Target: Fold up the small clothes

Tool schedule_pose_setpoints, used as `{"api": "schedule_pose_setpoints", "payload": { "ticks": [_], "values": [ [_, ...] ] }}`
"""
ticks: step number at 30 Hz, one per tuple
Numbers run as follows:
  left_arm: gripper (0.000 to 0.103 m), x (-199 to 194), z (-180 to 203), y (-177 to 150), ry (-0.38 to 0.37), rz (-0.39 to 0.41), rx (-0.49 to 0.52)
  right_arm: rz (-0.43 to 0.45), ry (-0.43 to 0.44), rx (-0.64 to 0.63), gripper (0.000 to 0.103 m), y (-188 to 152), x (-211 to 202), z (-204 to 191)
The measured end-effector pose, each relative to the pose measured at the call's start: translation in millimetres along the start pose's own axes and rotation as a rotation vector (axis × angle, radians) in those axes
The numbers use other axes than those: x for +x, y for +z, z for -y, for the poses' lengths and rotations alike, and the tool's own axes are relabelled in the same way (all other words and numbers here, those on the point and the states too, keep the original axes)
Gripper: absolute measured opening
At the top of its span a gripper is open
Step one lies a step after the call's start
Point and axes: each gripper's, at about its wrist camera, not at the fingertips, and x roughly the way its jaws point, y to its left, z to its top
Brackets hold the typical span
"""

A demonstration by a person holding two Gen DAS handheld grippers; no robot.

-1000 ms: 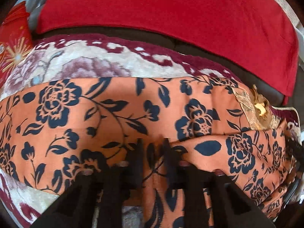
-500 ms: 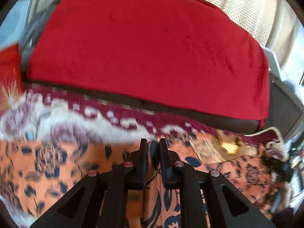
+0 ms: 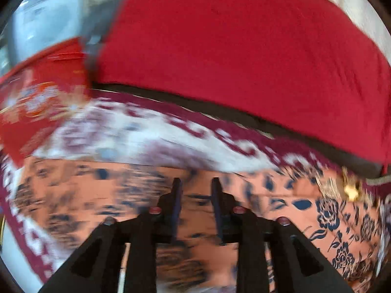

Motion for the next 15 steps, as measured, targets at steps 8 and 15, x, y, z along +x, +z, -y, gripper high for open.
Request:
{"api": "schedule_pose_setpoints", "payload": {
  "ticks": [8, 15],
  "values": [
    [0.062, -39, -170, -30, 0.208, 0.009, -0.505, -0.062, 0.261, -0.129, 0.068, -41, -34, -49],
    [0.061, -21, -232, -63, 0.148, -0.074, -0.755, -0.266, 0.295, -0.405, 0.041, -108, -6, -125]
  ]
}}
